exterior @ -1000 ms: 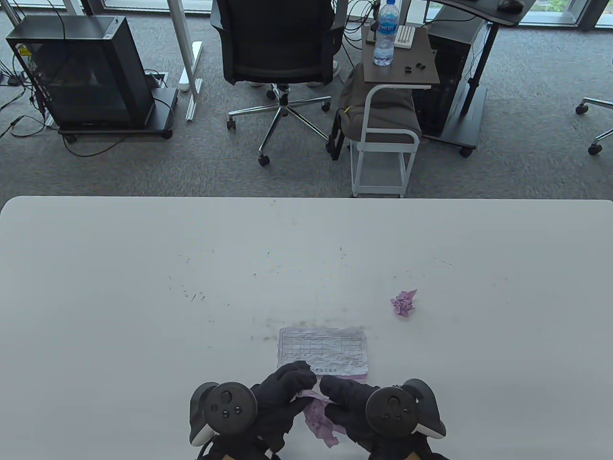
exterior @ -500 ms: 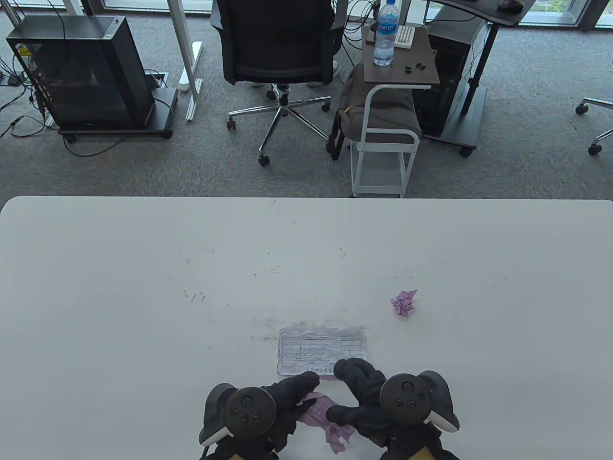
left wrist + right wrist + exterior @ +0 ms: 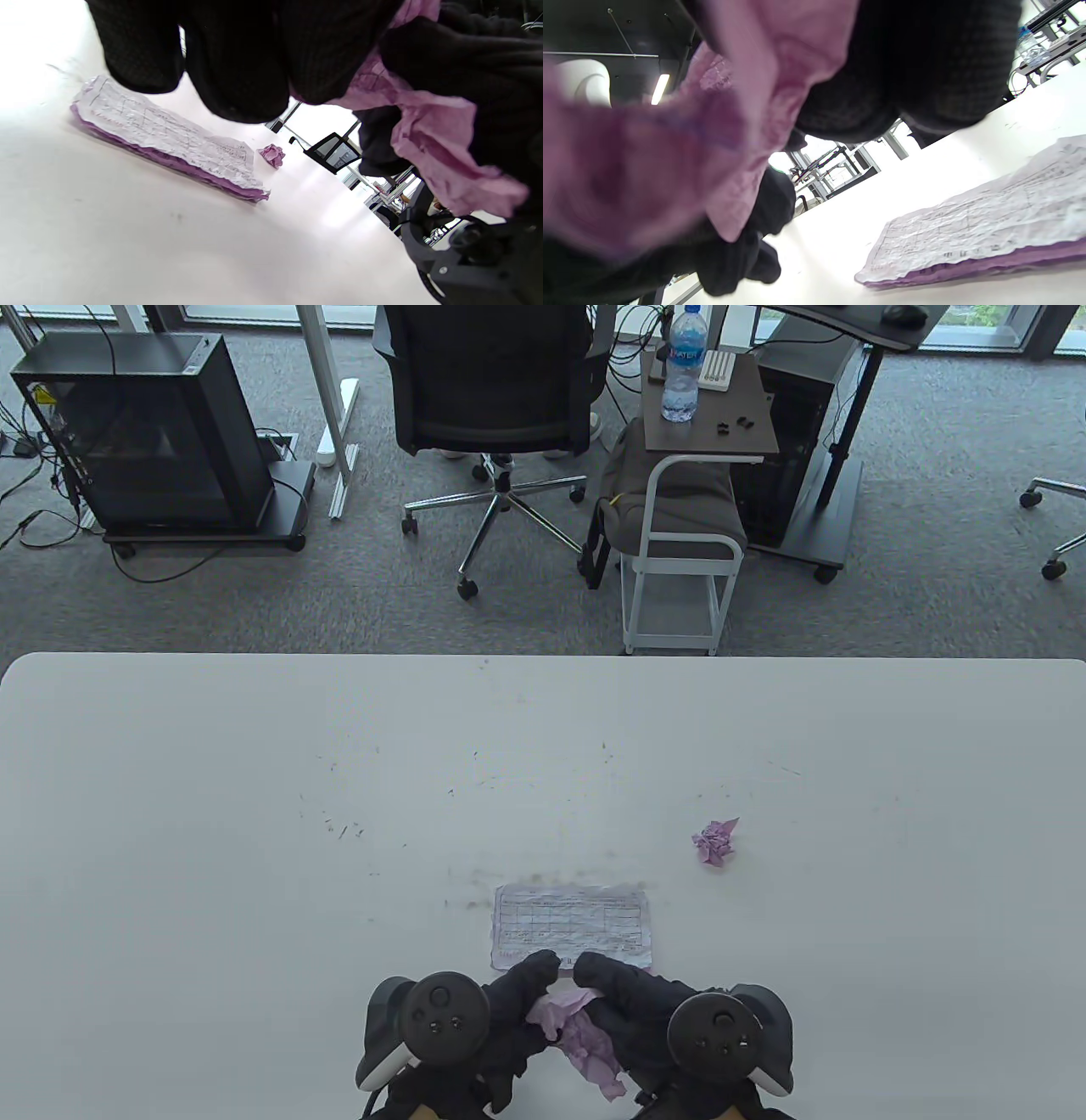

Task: Flatten crumpled invoices and stack

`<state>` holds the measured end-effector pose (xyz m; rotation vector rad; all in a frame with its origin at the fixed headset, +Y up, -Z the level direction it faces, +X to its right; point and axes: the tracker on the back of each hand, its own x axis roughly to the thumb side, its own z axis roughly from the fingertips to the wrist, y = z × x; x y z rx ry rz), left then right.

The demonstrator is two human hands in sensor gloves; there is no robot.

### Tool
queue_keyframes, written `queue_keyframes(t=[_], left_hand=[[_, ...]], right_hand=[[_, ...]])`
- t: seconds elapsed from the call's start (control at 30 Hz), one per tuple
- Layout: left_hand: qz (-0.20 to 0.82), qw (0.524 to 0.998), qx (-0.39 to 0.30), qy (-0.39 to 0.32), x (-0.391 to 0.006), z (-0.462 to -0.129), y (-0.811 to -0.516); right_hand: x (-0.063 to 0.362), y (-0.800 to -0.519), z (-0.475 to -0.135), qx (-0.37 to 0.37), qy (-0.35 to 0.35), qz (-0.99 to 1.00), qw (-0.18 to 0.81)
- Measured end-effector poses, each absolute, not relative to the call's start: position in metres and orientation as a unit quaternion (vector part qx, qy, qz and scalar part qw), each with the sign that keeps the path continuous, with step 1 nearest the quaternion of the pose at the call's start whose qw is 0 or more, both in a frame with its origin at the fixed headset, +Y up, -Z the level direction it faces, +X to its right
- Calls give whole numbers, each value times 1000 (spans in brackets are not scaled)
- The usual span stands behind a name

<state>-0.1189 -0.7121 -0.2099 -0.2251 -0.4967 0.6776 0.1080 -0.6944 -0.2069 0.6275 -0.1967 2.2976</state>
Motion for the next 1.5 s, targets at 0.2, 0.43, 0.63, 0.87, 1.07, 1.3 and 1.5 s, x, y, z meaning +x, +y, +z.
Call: queue_keyframes(t=[0.2, 0.43, 0.63, 0.87, 1.07, 1.3, 1.5], left_hand=[[338, 890, -165, -259, -133, -217, -712], [374, 872, -91, -301, -141, -211, -701], [265, 911, -27, -314, -108, -203, -698], [338, 907, -38, -248, -129, -211, -709], [287, 925, -100, -229, -131, -218, -730], [129, 948, -135, -258, -113, -217, -747], [127, 919, -134, -350, -88, -204, -744]], right_hand=[[124, -695, -212, 207, -86, 918, 328], [114, -701, -213, 229, -40, 922, 309], [96, -705, -210, 260, 0, 915, 308], [109, -712, -217, 250, 43, 910, 328], [123, -721, -223, 214, 75, 907, 356], [108, -751, -226, 195, 166, 950, 182], [98, -759, -227, 180, 181, 955, 152]])
